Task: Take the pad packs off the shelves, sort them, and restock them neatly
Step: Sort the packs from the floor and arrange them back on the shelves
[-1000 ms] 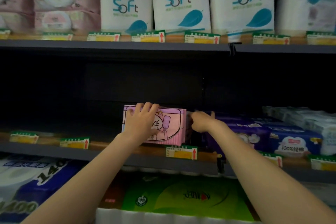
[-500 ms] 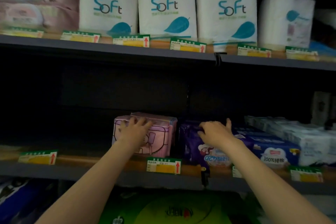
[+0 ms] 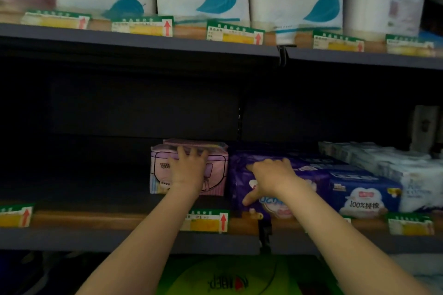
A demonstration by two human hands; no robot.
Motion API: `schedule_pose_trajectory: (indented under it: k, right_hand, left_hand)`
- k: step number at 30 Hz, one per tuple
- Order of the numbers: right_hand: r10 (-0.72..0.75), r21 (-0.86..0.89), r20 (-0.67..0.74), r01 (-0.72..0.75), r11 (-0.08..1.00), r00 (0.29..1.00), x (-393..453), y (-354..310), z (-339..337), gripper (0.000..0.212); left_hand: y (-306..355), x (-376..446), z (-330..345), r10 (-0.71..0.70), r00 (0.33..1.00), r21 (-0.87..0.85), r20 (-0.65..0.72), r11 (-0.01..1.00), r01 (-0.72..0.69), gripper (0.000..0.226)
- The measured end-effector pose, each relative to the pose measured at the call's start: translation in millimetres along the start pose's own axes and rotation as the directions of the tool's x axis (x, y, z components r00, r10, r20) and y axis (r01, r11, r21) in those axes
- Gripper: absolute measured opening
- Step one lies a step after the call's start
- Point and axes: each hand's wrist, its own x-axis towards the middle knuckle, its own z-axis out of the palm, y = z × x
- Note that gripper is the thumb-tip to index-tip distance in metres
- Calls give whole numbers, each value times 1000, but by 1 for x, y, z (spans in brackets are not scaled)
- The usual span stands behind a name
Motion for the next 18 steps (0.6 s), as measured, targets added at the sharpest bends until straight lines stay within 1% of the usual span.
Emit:
schedule_pose_trajectory:
  k: [7, 10, 12, 13, 14, 15, 16, 17, 18]
  right_hand:
    - [-9, -55, -97, 4, 998, 995, 6, -3, 6, 87]
    - [-12, -51, -104, 7, 999, 994, 9, -6, 8, 81]
    - [-8, -43, -116, 3, 999, 993, 8, -9, 9, 77]
    - [-6, -38, -127, 1, 999, 992, 8, -11, 9, 76]
    - [-6, -34, -137, 2, 999, 991, 7, -11, 10, 77]
    - [-7, -28, -142, 3, 1000, 990, 7, -11, 12, 78]
    - [-7, -15, -144, 5, 1000, 990, 6, -10, 15, 80]
    - [-7, 4, -150, 8, 1000, 989, 3, -9, 17, 82]
    - [-8, 28, -161, 12, 1000, 987, -1, -7, 20, 83]
  left_hand:
    - [9, 28, 14, 34, 999, -68, 37, 997, -32, 78]
    - [11, 28, 15, 65, 996, -63, 66, 996, -61, 79]
    - [6, 24, 13, 89, 993, -112, 77, 991, -80, 79]
    - [4, 20, 10, 111, 991, -168, 68, 981, -98, 77]
    - [1, 13, 6, 140, 990, -246, 33, 961, -128, 74]
    - [-2, 1, 1, 163, 986, -338, -29, 927, -163, 70]
    - [-5, -16, -4, 163, 980, -429, -117, 881, -198, 65]
    - [-8, -37, -7, 135, 964, -498, -228, 835, -235, 58]
    - [-12, -61, -9, 83, 935, -544, -345, 794, -271, 49]
